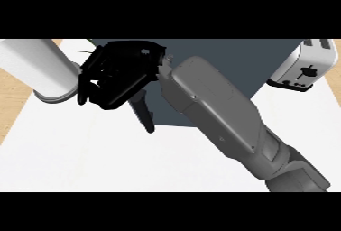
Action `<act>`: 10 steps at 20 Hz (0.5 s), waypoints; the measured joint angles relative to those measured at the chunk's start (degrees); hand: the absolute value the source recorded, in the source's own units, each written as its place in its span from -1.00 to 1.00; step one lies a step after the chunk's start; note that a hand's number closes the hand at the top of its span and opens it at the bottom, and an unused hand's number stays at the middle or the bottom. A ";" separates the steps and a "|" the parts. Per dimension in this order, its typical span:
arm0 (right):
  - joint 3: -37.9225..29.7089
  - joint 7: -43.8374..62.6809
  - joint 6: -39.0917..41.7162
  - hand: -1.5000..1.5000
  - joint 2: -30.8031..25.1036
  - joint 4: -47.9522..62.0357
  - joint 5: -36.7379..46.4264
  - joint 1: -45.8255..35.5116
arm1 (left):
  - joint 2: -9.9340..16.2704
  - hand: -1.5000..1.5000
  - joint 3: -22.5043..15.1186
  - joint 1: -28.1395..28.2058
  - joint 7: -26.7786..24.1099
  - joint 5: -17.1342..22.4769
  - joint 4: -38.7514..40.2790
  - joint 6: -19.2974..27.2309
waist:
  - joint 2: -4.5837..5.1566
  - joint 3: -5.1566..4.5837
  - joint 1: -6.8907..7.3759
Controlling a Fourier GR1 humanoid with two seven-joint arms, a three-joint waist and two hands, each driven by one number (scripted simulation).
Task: Pick up the wine, place it into the cabinet and close the cabinet
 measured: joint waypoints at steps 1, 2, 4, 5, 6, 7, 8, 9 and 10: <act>0.10 -0.87 0.53 1.00 0.00 0.81 0.14 -0.21 | -0.29 -1.00 0.23 -0.15 0.41 0.00 -0.13 0.11 | -0.15 0.02 0.01; 0.26 -1.50 0.64 1.00 -0.01 1.49 -0.02 -0.42 | -0.46 -1.00 0.59 -0.40 0.79 0.06 -0.13 -0.02 | -0.27 0.05 0.02; 0.04 -2.53 1.51 1.00 0.00 2.76 0.11 -0.68 | -0.67 -1.00 1.30 -0.26 1.38 -0.29 -0.06 -0.54 | -0.50 0.01 0.13; -0.25 -2.93 2.19 1.00 -0.02 3.45 0.06 -0.84 | -0.88 -1.00 1.49 -0.31 1.68 -0.39 -0.01 -0.69 | -0.58 -0.06 0.21; -0.42 -3.64 2.77 1.00 -0.02 3.83 0.21 -0.77 | -1.08 -1.00 1.67 -0.40 1.99 -0.41 0.24 -0.96 | -0.71 -0.19 0.28; -0.59 -4.14 3.24 1.00 -0.01 4.44 0.37 -0.91 | -1.44 -1.00 1.74 -0.46 2.11 -0.77 0.28 -1.07 | -0.78 -0.21 0.38; -0.37 -4.80 3.58 1.00 0.01 4.84 0.43 -1.23 | -1.47 -1.00 2.05 -0.41 2.39 -0.75 0.13 -1.13 | -0.78 -0.55 0.75; 0.12 -5.56 3.14 1.00 0.04 5.14 0.59 -1.73 | -1.55 -1.00 2.38 -0.57 2.62 -0.65 0.38 -1.15 | -0.69 -0.88 1.01; 0.44 -6.33 2.57 1.00 0.04 5.45 0.72 -2.13 | -1.70 -1.00 2.53 -0.58 2.81 -0.77 0.54 -1.30 | -0.62 -1.16 1.27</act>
